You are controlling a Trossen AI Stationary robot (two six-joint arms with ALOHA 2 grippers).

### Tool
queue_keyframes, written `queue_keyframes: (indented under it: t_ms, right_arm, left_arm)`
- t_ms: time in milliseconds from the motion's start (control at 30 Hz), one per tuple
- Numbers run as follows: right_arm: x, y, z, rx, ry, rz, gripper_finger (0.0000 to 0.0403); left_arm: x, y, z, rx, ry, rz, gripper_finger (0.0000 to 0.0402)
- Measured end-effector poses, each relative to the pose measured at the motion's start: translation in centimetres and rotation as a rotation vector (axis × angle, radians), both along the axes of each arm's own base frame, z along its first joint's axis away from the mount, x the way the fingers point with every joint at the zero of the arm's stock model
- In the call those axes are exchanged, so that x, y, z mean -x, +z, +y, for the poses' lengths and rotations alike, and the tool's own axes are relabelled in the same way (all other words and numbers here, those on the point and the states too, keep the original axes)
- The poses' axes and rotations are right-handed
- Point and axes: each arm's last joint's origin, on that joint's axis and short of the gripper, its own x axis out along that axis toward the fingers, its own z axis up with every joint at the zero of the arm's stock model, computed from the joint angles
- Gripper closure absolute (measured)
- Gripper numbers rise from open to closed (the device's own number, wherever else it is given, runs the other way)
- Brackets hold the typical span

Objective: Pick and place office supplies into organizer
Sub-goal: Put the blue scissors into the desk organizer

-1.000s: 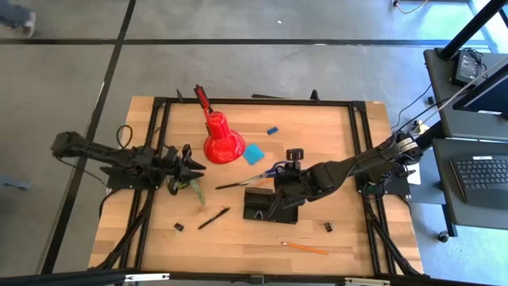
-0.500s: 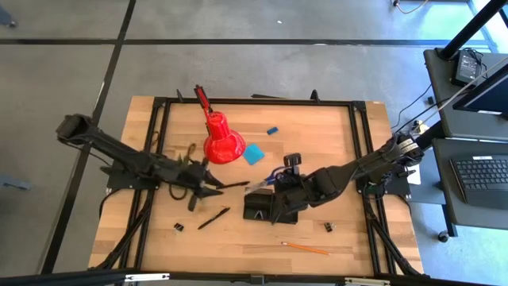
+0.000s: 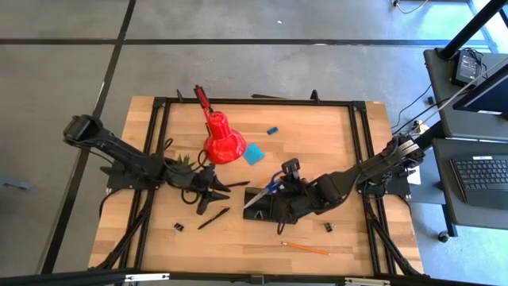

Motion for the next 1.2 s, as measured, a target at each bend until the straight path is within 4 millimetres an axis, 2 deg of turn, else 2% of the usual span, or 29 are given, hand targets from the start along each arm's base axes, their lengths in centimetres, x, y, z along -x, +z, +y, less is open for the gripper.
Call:
queue_keyframes:
  t_ms: [167, 433, 533, 667, 867, 1100, 1200]
  right_arm:
    - [-0.9, -0.4, 0.1, 0.051, -0.007, 0.086, 0.0317]
    - [-3.9, -1.2, 1.3, 0.207, -0.071, 0.321, 0.0317]
    - [-5.2, -0.8, 1.8, 0.2, -0.081, 0.288, 0.0317]
    - [-5.9, 0.5, 2.3, 0.194, -0.056, 0.252, 0.0317]
    - [-5.8, 2.5, 2.3, 0.181, -0.065, 0.176, 0.0317]
    - [-5.8, 2.4, 2.3, 0.181, -0.061, 0.183, 0.0317]
    - [-5.7, 1.8, 2.2, 0.194, -0.056, 0.209, 0.0317]
  left_arm:
    - [0.1, 0.2, 0.1, 0.0, 0.002, -0.001, 0.0288]
    - [0.2, -0.1, 0.2, -0.014, 0.006, 0.029, 0.0288]
    - [0.3, -0.2, 0.2, -0.018, 0.005, 0.039, 0.0288]
    - [0.4, -0.4, 0.2, -0.025, 0.005, 0.06, 0.0288]
    - [0.4, -0.7, 0.2, -0.035, 0.005, 0.09, 0.0288]
    - [0.5, -0.8, 0.2, -0.038, 0.005, 0.097, 0.0288]
    - [0.5, -0.8, 0.2, -0.038, 0.005, 0.097, 0.0288]
